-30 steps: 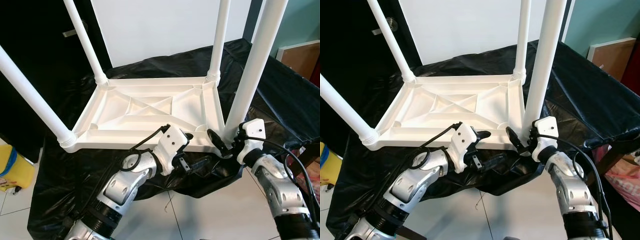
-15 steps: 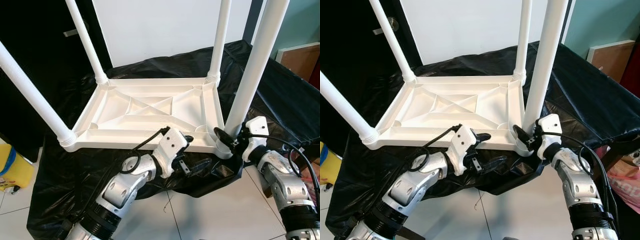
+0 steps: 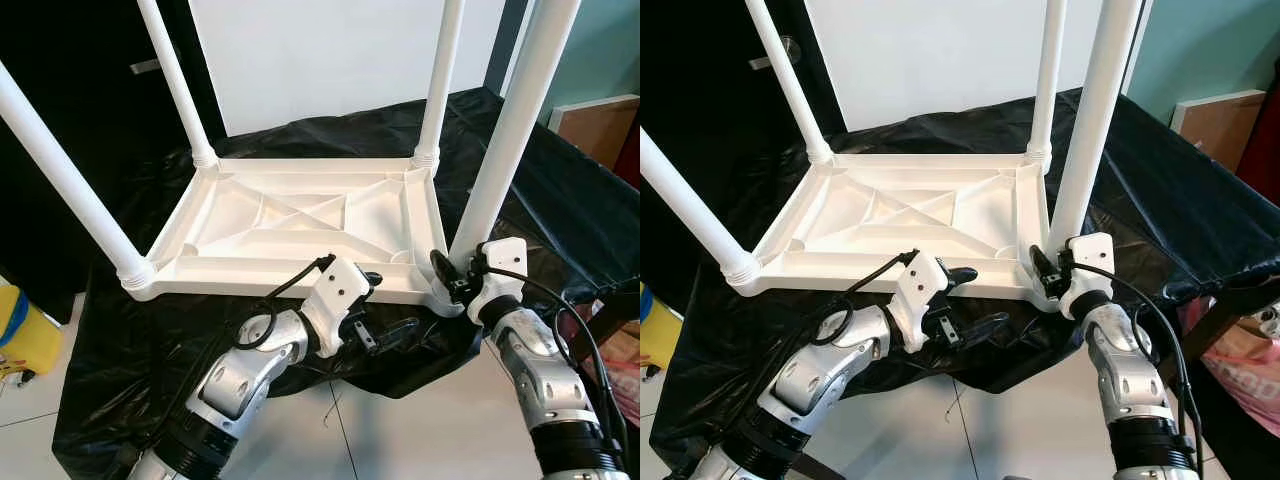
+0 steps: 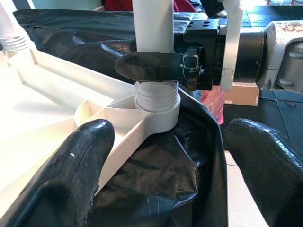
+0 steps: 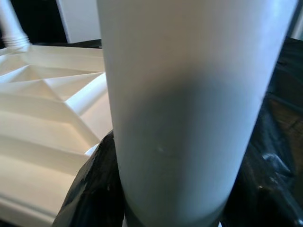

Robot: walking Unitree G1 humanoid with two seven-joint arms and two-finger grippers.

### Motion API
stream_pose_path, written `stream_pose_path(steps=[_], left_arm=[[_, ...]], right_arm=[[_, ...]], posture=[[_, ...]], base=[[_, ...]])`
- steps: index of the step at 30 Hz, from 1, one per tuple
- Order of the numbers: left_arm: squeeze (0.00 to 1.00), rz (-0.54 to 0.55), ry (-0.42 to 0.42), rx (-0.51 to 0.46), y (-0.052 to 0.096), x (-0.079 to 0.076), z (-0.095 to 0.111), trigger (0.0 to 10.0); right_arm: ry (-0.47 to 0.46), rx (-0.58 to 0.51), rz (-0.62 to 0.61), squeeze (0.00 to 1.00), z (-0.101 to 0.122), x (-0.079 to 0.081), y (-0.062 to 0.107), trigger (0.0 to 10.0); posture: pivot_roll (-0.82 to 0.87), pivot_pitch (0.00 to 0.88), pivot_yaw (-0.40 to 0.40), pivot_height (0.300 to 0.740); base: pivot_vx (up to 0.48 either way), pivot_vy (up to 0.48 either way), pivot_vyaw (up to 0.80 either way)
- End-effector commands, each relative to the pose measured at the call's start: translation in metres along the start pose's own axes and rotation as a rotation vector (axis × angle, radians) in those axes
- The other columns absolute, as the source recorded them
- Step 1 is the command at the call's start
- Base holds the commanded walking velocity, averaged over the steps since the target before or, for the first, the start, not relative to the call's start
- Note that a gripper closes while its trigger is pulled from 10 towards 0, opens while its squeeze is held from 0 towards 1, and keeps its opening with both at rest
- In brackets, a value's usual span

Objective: Building children table

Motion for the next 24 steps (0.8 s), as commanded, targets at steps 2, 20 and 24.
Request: stream_pose_path(steps=[2, 20, 24], left_arm=[[0.0, -0.004, -0.016, 0.006, 0.002, 0.0, 0.003, 10.0], [0.0, 0.007, -0.026, 0.002, 0.003, 0.003, 0.007, 10.0], [0.0, -0.001, -0.027, 0.005, 0.003, 0.005, 0.008, 10.0]], right_arm=[[-0.043, 0.105, -0.161, 0.0, -0.015, -0.002, 0.007, 10.0], [-0.13, 0.118, -0.338, 0.0, -0.007, 0.021, 0.006, 10.0], [-0.127, 0.111, -0.361, 0.0, -0.003, 0.019, 0.007, 10.0]], posture=[[-0.16, 0.018, 0.017, 0.74], [-0.17, 0.009, 0.029, 0.74], [-0.19, 0.021, 0.033, 0.74]], base=[[0.0, 0.0, 0.0], [0.0, 0.0, 0.0], [0.0, 0.0, 0.0]])
Point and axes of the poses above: a point about 5 cm out from each wrist's last joint towards the gripper, its own y axis pointing back from the gripper into the wrist, its own z axis along the axis of the wrist's last joint, x = y × z, the point moved 1 cm from there along -y, pointing out of the wrist towards the gripper, and after that the axes turned 12 degrees about y, right-handed, at the moved point
